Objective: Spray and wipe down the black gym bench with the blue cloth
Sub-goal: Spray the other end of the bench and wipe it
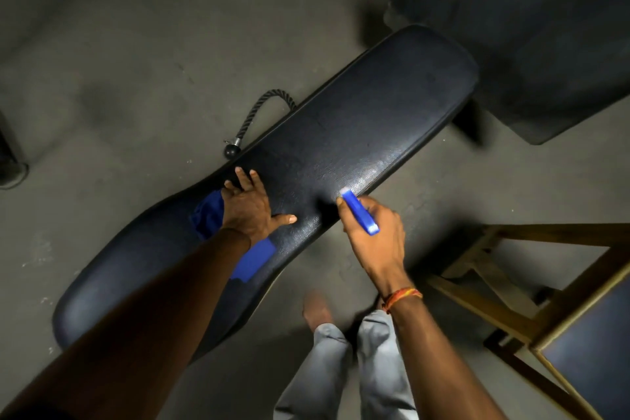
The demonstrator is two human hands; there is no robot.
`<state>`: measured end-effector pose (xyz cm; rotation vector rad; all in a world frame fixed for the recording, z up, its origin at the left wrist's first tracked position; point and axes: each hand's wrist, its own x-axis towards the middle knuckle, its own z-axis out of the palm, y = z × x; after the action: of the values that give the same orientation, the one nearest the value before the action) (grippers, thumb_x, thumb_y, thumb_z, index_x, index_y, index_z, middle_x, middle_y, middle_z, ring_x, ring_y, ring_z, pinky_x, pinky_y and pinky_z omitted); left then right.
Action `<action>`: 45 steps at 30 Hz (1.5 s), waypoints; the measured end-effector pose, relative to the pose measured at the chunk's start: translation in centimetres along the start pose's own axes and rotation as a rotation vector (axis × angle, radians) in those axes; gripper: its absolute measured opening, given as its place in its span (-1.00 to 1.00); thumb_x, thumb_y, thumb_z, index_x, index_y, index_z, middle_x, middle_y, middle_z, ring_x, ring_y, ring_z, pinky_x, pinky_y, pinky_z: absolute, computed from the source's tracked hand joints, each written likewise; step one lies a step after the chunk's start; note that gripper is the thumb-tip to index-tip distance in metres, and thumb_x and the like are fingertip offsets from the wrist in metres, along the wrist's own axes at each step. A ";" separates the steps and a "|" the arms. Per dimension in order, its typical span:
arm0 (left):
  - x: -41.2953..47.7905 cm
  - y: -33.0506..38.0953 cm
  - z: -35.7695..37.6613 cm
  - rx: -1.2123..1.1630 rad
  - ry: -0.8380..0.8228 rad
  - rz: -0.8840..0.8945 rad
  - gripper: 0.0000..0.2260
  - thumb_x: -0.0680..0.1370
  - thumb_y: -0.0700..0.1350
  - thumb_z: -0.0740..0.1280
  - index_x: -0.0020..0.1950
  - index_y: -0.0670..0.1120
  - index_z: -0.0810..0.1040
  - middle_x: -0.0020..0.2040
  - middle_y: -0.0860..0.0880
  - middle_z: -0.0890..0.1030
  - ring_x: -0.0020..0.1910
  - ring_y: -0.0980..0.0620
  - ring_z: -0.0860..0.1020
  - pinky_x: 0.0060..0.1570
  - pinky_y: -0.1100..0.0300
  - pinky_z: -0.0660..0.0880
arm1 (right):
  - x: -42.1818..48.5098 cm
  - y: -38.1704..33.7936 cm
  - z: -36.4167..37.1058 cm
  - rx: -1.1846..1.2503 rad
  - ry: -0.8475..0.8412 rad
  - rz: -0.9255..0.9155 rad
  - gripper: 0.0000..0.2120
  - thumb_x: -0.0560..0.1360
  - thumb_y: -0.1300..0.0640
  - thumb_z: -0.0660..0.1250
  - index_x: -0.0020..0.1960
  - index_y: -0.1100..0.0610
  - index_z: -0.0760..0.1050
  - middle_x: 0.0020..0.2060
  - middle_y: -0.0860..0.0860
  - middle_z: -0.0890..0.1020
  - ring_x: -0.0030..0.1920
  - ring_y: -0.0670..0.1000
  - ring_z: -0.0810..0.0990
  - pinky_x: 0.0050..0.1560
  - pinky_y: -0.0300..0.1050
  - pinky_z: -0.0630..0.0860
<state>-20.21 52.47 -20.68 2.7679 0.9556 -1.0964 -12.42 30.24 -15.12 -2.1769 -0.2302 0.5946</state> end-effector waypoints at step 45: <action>1.3 4.1 -6.4 0.100 0.001 0.057 0.40 0.14 0.33 0.64 0.68 0.02 -0.22 0.65 -0.34 -0.06 0.55 -0.46 0.21 0.40 -0.30 0.36 | 5.2 5.3 -4.7 0.159 0.362 0.330 -0.62 0.60 -0.12 0.36 -0.25 0.12 0.65 -0.33 0.00 0.70 -0.25 0.02 0.65 -0.15 -0.09 0.47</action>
<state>-13.30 51.30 -17.51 2.8547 0.8383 -1.1663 -5.87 25.53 -18.55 -2.1351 0.3639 0.3706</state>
